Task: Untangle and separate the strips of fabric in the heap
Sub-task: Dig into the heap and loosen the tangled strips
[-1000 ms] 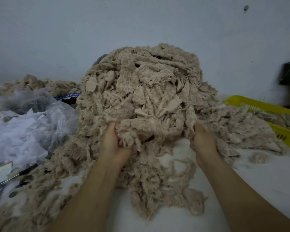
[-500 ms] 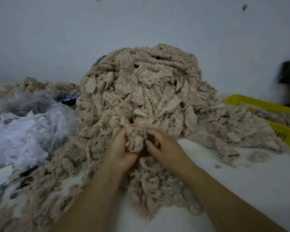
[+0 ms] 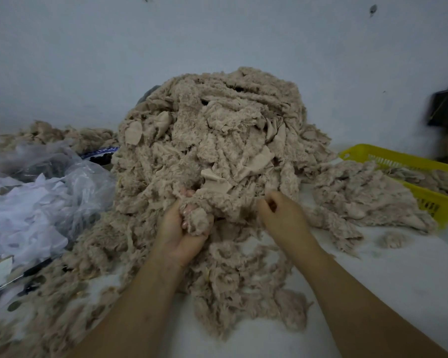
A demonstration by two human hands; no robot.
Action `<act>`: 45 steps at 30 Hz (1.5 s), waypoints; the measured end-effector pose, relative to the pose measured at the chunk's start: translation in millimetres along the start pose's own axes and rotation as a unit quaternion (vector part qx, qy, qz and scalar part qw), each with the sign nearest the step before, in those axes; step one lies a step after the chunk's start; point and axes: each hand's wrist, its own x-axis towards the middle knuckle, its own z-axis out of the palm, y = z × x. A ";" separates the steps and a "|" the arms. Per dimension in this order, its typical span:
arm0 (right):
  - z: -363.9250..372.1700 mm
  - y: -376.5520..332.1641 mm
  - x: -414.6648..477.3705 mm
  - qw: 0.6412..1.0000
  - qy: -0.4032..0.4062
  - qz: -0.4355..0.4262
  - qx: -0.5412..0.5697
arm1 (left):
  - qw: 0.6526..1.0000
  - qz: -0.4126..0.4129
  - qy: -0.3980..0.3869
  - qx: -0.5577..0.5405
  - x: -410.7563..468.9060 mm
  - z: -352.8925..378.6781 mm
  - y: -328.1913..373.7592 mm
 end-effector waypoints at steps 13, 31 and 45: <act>7.4 -17.6 -6.8 0.966 -0.089 0.055 0.235 | 0.922 0.010 0.065 0.382 -0.5 -1.8 -15.3; 17.5 -23.1 -5.0 0.970 -0.009 0.117 0.211 | 0.918 0.047 0.038 0.393 -10.0 12.5 -23.9; 7.1 -26.5 -14.2 0.986 0.017 -0.026 0.162 | 0.916 0.054 0.127 0.378 -5.0 13.8 -26.6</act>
